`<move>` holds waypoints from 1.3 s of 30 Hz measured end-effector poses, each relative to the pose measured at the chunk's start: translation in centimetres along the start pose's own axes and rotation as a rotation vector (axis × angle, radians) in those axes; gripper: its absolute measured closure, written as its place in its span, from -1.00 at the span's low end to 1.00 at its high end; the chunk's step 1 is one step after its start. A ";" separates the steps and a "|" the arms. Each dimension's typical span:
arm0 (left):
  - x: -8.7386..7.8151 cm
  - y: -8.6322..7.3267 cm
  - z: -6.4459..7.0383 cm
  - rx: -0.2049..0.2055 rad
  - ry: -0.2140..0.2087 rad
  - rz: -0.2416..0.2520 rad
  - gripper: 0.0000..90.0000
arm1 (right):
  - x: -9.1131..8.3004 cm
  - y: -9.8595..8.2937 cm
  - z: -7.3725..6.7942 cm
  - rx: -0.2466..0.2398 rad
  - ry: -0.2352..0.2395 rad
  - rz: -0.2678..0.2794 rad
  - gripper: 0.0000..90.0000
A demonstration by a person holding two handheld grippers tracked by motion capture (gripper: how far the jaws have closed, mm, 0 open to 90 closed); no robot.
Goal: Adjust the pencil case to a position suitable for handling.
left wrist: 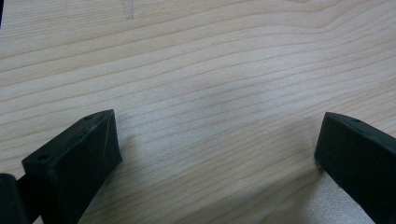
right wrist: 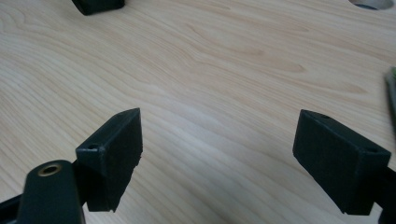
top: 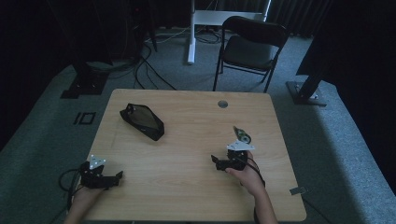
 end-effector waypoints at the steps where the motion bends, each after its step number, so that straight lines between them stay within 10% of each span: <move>1: 0.0 0.0 0.0 0.000 0.000 0.000 -1.00 | 0.2 0.2 -0.2 -0.002 0.004 0.002 -0.66; 39: 0.0 0.0 0.0 -0.001 0.000 0.001 -1.00 | 7.0 6.5 -6.7 -0.086 0.100 0.036 -0.59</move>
Point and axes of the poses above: each handheld gripper's, and its own axes: x roughly forward along the jaws, y roughly out of its top, z roughly to its right, the point moved 3 cm from there along x, roughly forward along the jaws, and after that the axes turned 8 degrees about -z, right-handed, at the moved point
